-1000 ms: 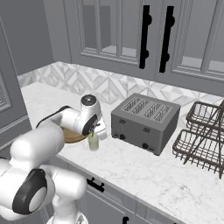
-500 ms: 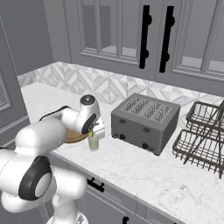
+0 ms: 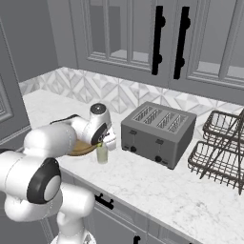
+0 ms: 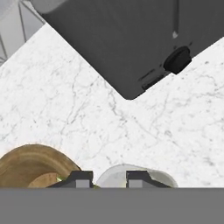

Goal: Grab a lemon wedge from the fridge and one ice cube from the ice bowl, and put them in the glass of lemonade.

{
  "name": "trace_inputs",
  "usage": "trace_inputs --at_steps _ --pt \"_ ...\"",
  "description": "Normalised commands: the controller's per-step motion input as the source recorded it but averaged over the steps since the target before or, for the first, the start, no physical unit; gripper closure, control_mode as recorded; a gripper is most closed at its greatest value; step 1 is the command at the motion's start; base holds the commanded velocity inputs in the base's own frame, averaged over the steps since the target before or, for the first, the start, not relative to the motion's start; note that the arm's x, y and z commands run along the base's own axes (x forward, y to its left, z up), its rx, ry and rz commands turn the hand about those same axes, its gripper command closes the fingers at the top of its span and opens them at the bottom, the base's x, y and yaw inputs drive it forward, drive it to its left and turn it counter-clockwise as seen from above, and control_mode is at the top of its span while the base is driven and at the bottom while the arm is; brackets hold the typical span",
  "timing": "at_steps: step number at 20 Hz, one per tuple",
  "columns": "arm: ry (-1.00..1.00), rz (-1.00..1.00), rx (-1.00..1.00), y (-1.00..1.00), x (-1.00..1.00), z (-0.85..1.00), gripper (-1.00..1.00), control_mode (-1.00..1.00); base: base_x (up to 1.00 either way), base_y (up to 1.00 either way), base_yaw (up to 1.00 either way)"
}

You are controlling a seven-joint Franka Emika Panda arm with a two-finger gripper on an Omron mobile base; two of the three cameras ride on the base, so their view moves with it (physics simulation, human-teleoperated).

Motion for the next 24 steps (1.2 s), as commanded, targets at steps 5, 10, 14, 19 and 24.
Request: trace_inputs --at_steps 5,10,14,19,24 --pt "-0.03 0.0 0.0 0.0 -0.36 -0.01 1.0 -1.0 0.0 0.0 0.0" --pt "-0.06 0.0 0.0 0.0 -0.31 0.0 1.0 -1.0 0.0 0.0 0.0" --pt "-0.01 0.0 0.0 -0.01 -0.01 -0.13 1.0 -1.0 0.0 0.0 0.0" --pt "0.0 0.0 0.0 0.0 0.0 -0.33 1.0 -1.0 0.0 0.0 0.0" --pt "0.0 0.0 0.0 0.0 0.0 -0.36 1.0 -1.0 0.0 0.0 0.0"
